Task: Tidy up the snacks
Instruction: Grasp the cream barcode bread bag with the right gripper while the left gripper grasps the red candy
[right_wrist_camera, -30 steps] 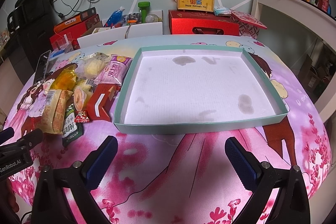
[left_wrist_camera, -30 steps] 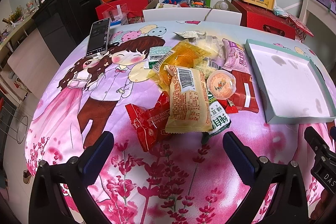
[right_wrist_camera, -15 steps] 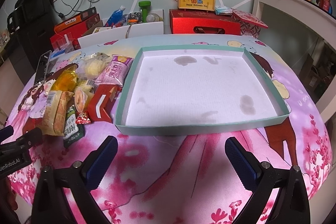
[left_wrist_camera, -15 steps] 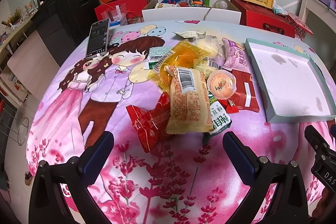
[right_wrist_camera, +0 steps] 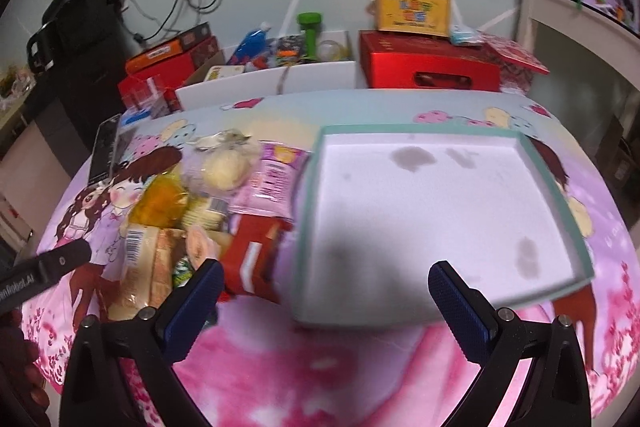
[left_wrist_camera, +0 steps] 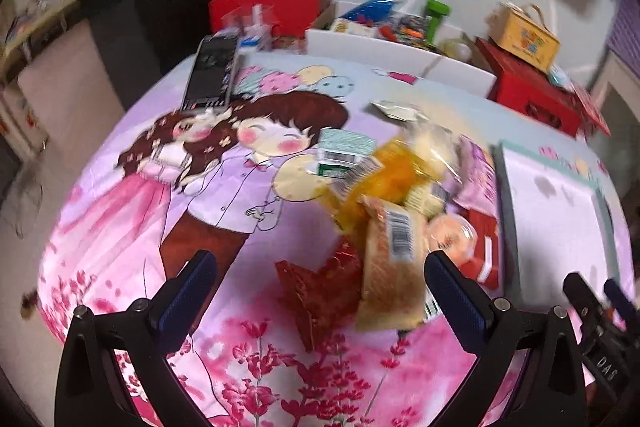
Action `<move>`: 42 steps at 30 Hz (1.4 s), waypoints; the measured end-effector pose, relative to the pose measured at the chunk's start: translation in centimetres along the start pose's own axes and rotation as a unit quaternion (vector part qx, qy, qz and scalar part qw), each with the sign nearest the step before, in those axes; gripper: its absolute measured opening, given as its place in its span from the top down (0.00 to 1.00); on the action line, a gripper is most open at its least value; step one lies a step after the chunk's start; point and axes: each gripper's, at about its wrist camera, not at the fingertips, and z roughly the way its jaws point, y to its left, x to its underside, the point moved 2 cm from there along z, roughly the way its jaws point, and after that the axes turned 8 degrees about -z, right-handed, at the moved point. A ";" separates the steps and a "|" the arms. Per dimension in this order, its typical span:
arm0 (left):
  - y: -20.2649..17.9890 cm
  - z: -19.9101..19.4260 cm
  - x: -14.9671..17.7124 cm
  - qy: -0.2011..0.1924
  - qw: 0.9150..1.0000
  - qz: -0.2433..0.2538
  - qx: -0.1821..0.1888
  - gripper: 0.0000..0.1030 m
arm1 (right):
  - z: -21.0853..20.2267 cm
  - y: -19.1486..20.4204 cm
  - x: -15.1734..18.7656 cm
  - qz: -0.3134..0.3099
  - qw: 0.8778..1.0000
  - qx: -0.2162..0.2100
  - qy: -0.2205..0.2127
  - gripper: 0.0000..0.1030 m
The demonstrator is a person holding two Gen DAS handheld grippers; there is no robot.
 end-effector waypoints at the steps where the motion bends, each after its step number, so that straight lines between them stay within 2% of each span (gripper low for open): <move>1: 0.6 0.5 -0.4 0.010 1.000 -0.023 0.005 0.00 | 0.4 0.5 -0.2 -0.004 1.000 -0.003 0.002 0.00; 4: 1.3 1.3 -0.7 0.022 0.998 -0.051 0.016 0.00 | 1.8 2.0 -0.6 -0.013 1.000 -0.016 0.013 0.00; 7: 1.0 2.2 -0.7 0.029 0.998 -0.054 0.030 0.00 | 2.9 3.4 -0.7 -0.026 0.999 -0.030 0.022 0.02; 12: 1.6 3.4 -0.9 0.035 0.997 -0.069 0.031 0.00 | 4.0 6.1 -0.4 -0.058 0.996 -0.055 0.027 0.03; 23: 5.6 3.8 -0.2 0.023 0.993 -0.111 -0.004 0.00 | 4.6 11.1 -0.5 -0.090 0.988 -0.124 0.026 0.12; 32: 6.6 4.5 0.2 0.053 0.991 -0.123 -0.005 0.00 | 5.9 13.1 0.1 -0.096 0.981 -0.164 0.040 0.28; 37: 6.1 4.7 0.3 0.062 0.991 -0.120 0.006 0.00 | 6.3 13.2 0.3 -0.082 0.975 -0.203 0.047 0.51; 42: 5.6 4.9 0.4 0.073 0.989 -0.123 0.025 0.00 | 6.0 12.8 0.3 -0.067 0.973 -0.218 0.043 0.61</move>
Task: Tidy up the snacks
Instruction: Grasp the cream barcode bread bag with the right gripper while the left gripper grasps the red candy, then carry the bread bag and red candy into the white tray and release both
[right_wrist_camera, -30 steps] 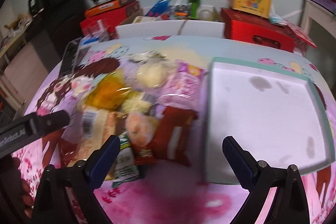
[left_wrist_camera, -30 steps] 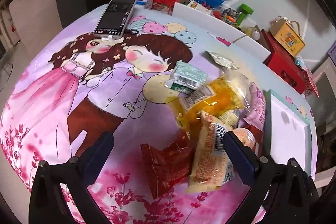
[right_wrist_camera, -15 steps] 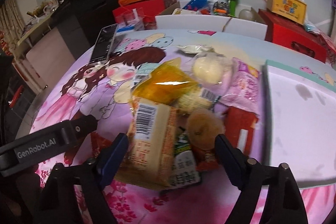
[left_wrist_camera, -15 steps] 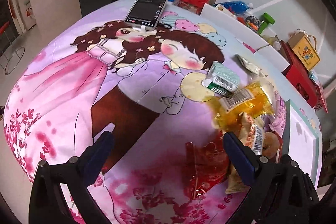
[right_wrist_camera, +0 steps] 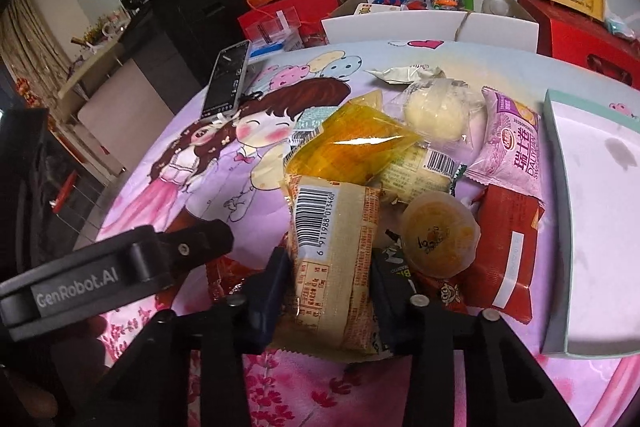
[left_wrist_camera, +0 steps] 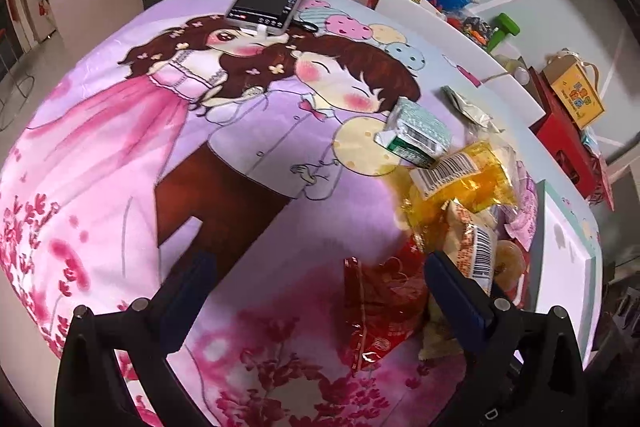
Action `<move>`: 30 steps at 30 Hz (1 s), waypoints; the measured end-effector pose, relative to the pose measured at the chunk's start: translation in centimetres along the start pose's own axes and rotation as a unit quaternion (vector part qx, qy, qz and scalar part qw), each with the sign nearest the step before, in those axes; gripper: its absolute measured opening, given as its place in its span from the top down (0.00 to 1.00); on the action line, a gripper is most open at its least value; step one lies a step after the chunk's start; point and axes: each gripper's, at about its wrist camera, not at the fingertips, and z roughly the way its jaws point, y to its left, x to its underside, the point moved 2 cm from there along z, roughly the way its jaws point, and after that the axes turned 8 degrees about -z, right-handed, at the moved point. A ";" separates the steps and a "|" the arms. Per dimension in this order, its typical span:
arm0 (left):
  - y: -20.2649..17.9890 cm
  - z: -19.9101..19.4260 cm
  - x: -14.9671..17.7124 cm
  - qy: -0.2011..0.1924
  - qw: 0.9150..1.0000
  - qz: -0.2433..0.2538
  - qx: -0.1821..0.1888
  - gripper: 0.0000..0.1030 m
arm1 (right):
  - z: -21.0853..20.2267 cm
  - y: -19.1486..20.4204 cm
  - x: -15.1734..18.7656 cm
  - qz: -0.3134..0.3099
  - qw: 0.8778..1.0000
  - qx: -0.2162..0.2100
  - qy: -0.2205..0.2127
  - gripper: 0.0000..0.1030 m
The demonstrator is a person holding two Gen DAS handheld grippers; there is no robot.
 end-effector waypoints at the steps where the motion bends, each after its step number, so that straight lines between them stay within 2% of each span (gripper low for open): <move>1: -0.1 0.0 0.0 0.002 1.000 0.000 0.004 0.00 | -0.2 -0.1 0.0 0.003 1.000 0.000 -0.003 0.62; 9: -1.0 0.3 0.5 0.021 0.999 0.003 0.028 0.00 | -1.7 -1.0 0.2 0.018 1.000 0.003 -0.016 0.63; 23: -2.4 1.3 1.8 0.051 0.998 0.028 0.040 0.02 | -5.2 -4.2 0.5 0.044 0.997 0.053 -0.042 0.63; 28: -3.2 2.2 2.5 0.068 0.996 0.042 0.032 0.14 | -5.4 -4.9 0.6 0.054 0.996 0.058 -0.041 0.63; 30: -3.5 2.5 2.9 0.074 0.996 0.051 0.028 0.24 | -5.5 -5.0 0.6 0.055 0.996 0.057 -0.043 0.63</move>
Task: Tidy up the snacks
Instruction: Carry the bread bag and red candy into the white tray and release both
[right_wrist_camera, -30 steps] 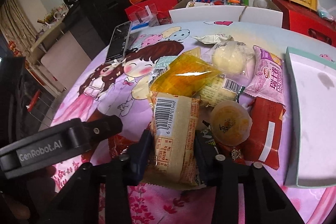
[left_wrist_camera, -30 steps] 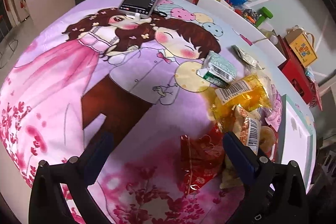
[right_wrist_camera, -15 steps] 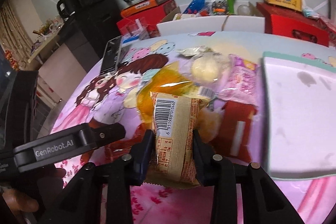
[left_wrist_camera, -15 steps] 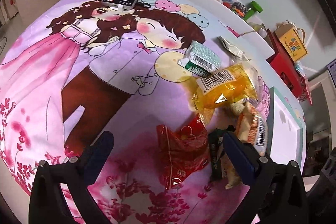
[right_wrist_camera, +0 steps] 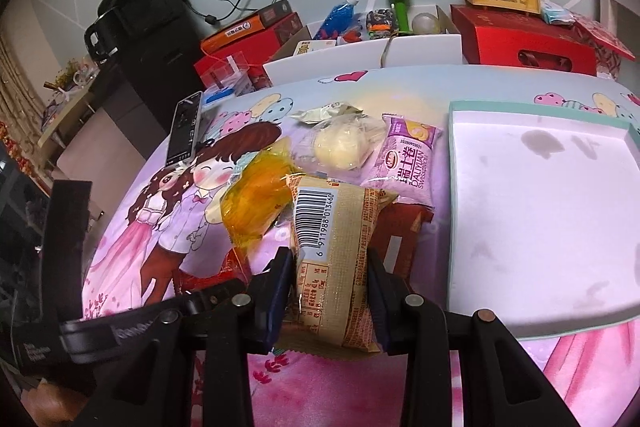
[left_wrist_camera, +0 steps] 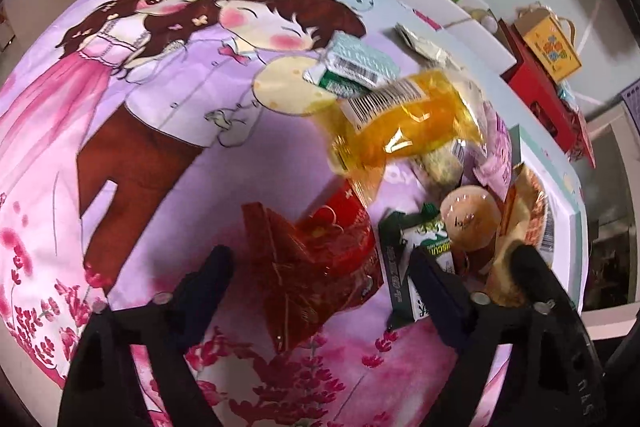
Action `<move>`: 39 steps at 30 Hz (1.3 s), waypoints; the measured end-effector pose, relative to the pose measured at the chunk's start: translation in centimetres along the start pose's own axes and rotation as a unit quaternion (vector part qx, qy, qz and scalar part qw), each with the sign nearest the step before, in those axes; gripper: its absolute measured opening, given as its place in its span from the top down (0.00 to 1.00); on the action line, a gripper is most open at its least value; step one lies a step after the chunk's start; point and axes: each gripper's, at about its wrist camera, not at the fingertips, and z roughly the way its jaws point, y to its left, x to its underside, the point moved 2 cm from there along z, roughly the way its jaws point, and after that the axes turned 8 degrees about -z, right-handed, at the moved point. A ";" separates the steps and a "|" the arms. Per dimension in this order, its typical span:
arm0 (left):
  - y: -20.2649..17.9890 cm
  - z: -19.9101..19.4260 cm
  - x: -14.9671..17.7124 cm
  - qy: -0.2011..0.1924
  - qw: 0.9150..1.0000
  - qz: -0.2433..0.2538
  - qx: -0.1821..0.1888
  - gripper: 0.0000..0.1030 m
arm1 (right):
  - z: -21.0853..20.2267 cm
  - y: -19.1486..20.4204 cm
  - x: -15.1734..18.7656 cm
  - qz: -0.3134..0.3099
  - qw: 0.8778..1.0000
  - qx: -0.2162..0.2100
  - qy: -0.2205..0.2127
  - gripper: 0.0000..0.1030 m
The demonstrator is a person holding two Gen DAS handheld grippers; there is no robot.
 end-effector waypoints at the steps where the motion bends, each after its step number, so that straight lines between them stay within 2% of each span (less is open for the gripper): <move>1: -0.2 0.1 0.1 0.002 1.000 0.004 0.000 0.28 | -0.1 0.0 0.0 0.001 1.000 -0.001 -0.001 0.63; 3: -0.4 0.3 0.3 0.004 1.000 0.009 -0.005 0.41 | -0.2 -0.1 0.0 0.002 1.000 -0.002 -0.002 0.63; 8: -0.7 0.2 0.5 -0.005 1.000 0.014 -0.005 0.47 | -0.5 -0.7 -0.2 0.012 1.000 -0.005 -0.007 0.63; 17: -1.0 -1.0 0.3 -0.025 1.000 0.016 -0.011 0.51 | -2.1 -2.3 -0.8 0.032 0.999 -0.007 -0.030 0.63; 24: -1.4 -2.9 0.0 -0.053 0.998 0.021 -0.015 0.53 | -3.3 -4.8 -1.8 0.057 0.997 0.008 -0.049 0.63; 33: -3.3 -4.8 -0.1 -0.085 0.995 0.040 -0.024 0.56 | -4.5 -8.7 -2.5 0.086 0.994 0.040 -0.063 0.63; 39: -5.6 -6.7 -0.2 -0.108 0.992 0.065 -0.019 0.56 | -5.2 -11.8 -2.7 0.105 0.989 0.078 -0.065 0.63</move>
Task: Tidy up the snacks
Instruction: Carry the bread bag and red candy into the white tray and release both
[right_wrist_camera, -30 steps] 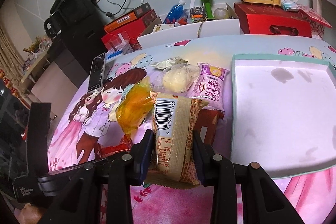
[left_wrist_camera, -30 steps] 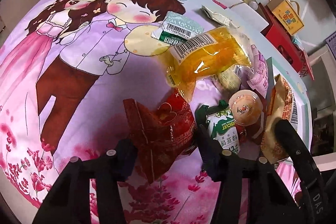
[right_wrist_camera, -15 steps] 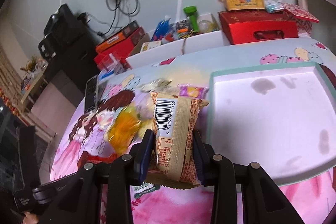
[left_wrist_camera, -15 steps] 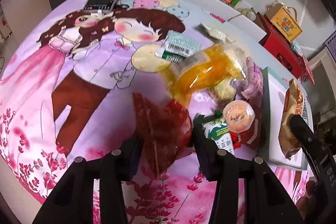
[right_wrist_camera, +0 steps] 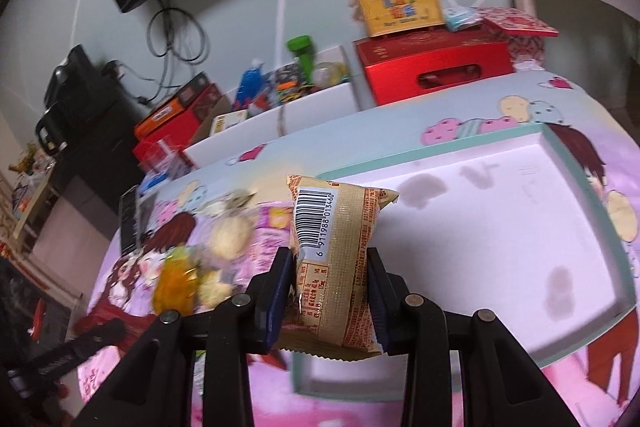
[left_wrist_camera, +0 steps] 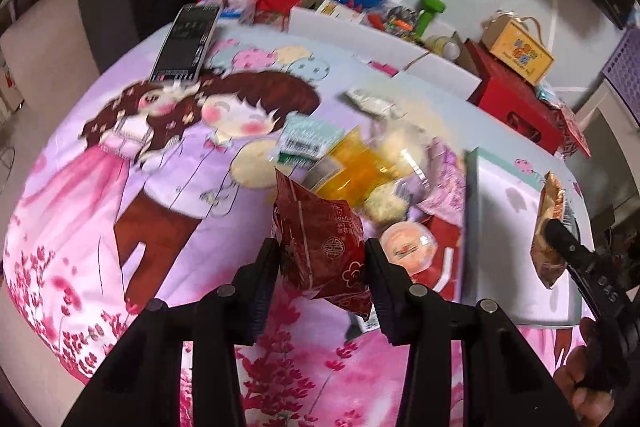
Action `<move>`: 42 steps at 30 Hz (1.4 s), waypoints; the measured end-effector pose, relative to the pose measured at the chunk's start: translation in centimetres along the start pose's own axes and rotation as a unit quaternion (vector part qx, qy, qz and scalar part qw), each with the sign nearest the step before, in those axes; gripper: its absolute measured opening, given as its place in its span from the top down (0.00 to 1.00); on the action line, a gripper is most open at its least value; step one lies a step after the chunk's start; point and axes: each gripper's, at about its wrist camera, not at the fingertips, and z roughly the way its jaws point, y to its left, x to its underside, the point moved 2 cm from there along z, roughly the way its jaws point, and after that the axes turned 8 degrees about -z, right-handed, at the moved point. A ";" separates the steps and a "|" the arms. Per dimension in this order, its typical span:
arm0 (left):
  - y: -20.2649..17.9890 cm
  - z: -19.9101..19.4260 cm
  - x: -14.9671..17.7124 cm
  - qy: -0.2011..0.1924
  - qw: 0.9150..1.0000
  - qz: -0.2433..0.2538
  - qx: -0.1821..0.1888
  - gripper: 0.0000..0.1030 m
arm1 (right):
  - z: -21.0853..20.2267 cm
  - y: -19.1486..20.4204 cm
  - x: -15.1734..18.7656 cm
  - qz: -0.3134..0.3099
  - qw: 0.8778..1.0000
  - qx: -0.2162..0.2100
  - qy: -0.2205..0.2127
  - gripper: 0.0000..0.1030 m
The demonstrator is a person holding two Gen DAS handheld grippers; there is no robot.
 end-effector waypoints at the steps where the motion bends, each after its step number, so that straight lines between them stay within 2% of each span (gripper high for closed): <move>1: -0.4 -0.3 -0.2 -0.004 1.000 0.003 0.000 0.56 | 0.0 -0.5 -0.1 0.001 1.000 0.007 0.000 0.63; 9: -5.4 -0.9 -2.1 -0.020 0.999 0.047 0.018 0.56 | -0.3 -4.8 -0.6 0.023 0.998 0.057 -0.002 0.63; 15: -12.3 0.7 -2.5 -0.007 0.992 0.112 0.062 0.56 | -1.0 -9.7 -0.9 0.052 0.992 0.112 -0.007 0.63; 20: -18.7 3.4 -1.5 0.025 0.979 0.171 0.107 0.56 | -1.0 -12.7 -0.9 0.070 0.987 0.146 -0.003 0.63; 27: -26.3 6.8 1.1 0.045 0.958 0.250 0.132 0.56 | -0.1 -14.9 -0.5 0.091 0.983 0.159 0.010 0.62; 31: -28.3 8.5 2.0 0.055 0.952 0.266 0.138 0.56 | 0.4 -15.4 -0.4 0.092 0.982 0.167 0.016 0.62; 36: -29.5 10.3 2.9 0.068 0.951 0.272 0.133 0.56 | 0.9 -15.9 -0.2 0.093 0.980 0.176 0.023 0.62; 40: -29.4 11.0 3.1 0.072 0.952 0.269 0.126 0.56 | 1.0 -15.8 -0.2 0.088 0.979 0.181 0.023 0.62; 41: -29.3 11.0 3.0 0.074 0.953 0.266 0.125 0.54 | 1.0 -15.8 -0.2 0.089 0.978 0.185 0.023 0.62; 42: -29.2 10.9 3.0 0.076 0.954 0.263 0.125 0.42 | 0.9 -15.8 -0.2 0.089 0.978 0.187 0.025 0.62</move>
